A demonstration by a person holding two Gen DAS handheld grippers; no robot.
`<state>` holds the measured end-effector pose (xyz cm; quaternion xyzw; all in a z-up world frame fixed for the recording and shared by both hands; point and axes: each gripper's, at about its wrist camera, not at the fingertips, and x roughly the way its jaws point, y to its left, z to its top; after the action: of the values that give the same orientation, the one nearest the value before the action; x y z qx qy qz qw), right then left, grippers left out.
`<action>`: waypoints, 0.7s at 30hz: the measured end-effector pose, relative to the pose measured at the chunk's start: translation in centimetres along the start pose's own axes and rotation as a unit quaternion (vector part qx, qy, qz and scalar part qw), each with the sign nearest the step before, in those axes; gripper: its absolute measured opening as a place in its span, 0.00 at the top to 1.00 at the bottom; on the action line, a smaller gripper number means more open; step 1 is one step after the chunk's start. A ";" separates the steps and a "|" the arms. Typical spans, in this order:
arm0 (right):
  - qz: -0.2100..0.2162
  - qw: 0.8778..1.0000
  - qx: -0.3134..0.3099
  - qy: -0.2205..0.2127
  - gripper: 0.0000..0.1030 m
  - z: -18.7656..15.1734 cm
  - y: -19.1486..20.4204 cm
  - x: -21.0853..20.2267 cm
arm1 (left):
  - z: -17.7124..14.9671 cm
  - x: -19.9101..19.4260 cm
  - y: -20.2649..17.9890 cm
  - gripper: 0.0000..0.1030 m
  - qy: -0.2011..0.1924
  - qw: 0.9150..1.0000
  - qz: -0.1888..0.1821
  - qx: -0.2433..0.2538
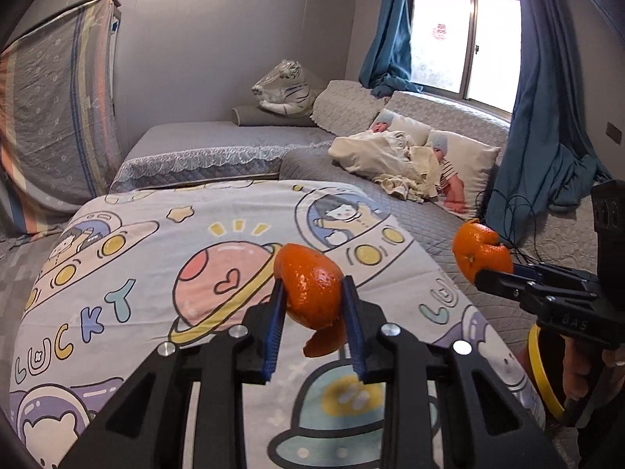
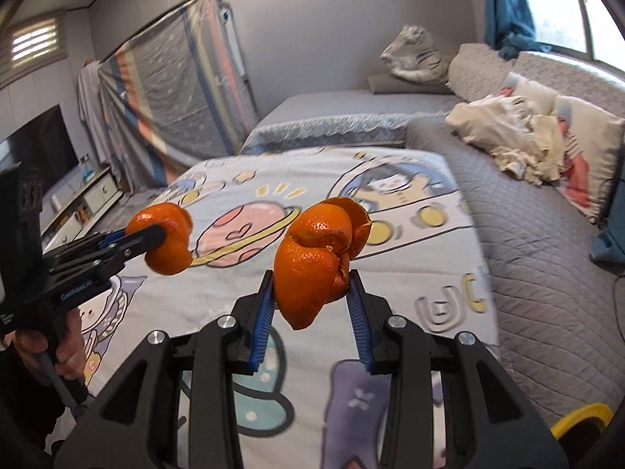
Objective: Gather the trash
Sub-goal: 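Carry both orange peels in the tools over the yellow bin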
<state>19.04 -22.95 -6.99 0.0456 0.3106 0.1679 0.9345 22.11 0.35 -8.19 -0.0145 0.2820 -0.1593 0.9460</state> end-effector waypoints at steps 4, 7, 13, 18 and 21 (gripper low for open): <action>-0.026 0.999 0.013 -0.034 0.67 -0.1 -1.8 -3.7 | 1.0 -1.8 -3.5 0.74 -0.020 0.999 -0.025 0.022; -0.040 0.997 0.020 -0.055 0.67 -0.3 -3.0 -6.2 | 1.3 -2.8 -5.7 0.74 -0.029 0.998 -0.040 0.036; -0.072 0.993 0.034 -0.089 0.67 -1.2 -5.1 -10.6 | 1.7 -4.4 -10.3 0.74 -0.045 0.994 -0.073 0.066; -0.101 0.987 0.054 -0.109 0.67 -2.6 -7.2 -13.6 | 1.8 -5.1 -14.1 0.74 -0.053 0.989 -0.099 0.091; -0.126 0.982 0.072 -0.120 0.67 -3.9 -8.9 -16.0 | 1.7 -5.4 -17.0 0.74 -0.056 0.985 -0.124 0.111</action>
<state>7.27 -36.90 -2.74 0.0926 0.2109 0.0196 0.9729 13.80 -14.25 -1.89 0.0466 0.2051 -0.3041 0.9291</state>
